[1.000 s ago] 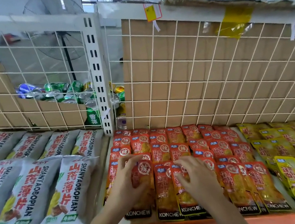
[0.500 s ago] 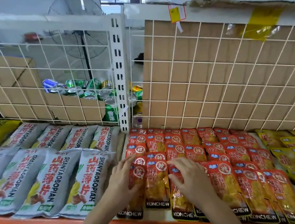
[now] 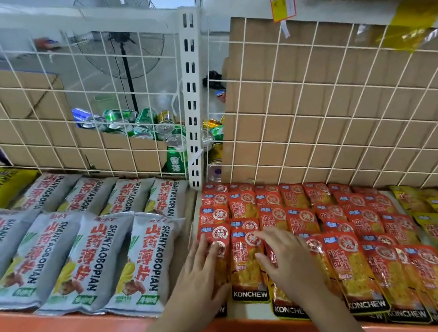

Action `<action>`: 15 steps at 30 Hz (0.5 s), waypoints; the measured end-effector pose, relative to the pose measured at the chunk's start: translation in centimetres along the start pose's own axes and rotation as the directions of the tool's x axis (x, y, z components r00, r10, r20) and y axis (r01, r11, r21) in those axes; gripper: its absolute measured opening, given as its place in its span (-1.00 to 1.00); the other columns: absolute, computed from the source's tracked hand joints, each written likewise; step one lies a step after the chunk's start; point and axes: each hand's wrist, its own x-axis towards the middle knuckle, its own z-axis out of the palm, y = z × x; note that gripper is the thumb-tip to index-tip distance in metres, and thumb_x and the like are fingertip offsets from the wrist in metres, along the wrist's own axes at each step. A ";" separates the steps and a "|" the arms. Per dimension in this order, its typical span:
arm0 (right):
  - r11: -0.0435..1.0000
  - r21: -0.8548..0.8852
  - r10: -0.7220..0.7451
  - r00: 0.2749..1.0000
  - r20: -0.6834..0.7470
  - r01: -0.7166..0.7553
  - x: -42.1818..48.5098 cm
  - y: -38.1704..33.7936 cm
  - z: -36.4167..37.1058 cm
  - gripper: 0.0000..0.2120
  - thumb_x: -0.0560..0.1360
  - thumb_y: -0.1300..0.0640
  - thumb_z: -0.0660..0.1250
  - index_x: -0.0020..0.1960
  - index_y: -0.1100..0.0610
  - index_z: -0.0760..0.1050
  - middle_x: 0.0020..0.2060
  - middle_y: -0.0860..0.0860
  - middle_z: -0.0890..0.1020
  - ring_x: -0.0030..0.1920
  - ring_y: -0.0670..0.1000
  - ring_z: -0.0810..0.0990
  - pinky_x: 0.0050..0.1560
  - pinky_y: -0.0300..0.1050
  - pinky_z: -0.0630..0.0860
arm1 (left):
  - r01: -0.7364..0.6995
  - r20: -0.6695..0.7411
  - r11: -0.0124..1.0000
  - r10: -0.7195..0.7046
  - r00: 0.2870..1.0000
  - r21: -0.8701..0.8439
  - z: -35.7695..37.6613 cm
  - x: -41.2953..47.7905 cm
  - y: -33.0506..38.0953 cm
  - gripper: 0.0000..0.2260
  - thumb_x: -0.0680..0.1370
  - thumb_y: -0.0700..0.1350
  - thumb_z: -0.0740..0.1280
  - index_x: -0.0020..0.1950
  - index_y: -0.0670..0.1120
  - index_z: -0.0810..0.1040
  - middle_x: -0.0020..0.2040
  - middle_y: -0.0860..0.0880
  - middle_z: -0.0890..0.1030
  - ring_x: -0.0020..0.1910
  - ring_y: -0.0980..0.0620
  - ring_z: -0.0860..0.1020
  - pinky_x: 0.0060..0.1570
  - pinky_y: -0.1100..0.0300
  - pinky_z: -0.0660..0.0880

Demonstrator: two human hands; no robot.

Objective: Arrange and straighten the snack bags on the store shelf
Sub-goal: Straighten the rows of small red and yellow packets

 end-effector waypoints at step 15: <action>0.998 0.040 -0.058 0.994 0.092 0.055 1.1 -2.3 0.9 -0.32 0.40 -0.31 -0.19 0.42 -0.10 0.24 0.40 -0.16 0.30 0.42 -0.14 0.18 0.34 -0.27 -0.12 | 0.040 0.009 0.998 -0.040 0.999 0.053 0.4 -1.2 0.6 -0.48 0.49 0.15 0.02 0.38 -0.01 0.39 0.28 -0.08 0.52 0.29 -0.02 0.47 0.05 0.18 0.52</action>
